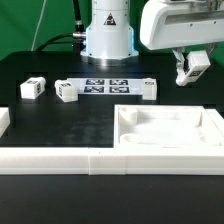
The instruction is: Assemble one leg
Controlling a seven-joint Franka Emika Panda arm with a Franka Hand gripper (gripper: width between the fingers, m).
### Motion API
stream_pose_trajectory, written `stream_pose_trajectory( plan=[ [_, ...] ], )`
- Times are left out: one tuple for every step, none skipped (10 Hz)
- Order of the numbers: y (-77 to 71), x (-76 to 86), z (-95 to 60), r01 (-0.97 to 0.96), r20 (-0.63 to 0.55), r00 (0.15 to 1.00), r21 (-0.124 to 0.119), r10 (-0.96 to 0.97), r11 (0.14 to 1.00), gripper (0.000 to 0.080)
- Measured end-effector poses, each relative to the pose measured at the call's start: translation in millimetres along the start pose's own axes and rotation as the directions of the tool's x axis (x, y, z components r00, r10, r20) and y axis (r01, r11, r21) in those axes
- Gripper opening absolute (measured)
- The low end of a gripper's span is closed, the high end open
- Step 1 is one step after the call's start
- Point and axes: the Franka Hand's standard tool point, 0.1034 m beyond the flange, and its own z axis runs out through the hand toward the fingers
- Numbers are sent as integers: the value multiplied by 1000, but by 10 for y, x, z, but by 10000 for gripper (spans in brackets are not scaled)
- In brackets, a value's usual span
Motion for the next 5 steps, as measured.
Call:
stream_pose_trajectory(
  plan=[
    [-1,14,5,1,-93,996,-1,-1,1000,290],
    [-4,12,14,1,-163,987,-1,-1,1000,290],
    [-1,50,-14,7,-293,956,-2,-8,1000,290],
    [64,-35,48,33,-258,965,-13,-35,999,290],
    [139,61,-27,39,-245,969,-19,-43,999,290]
  ],
)
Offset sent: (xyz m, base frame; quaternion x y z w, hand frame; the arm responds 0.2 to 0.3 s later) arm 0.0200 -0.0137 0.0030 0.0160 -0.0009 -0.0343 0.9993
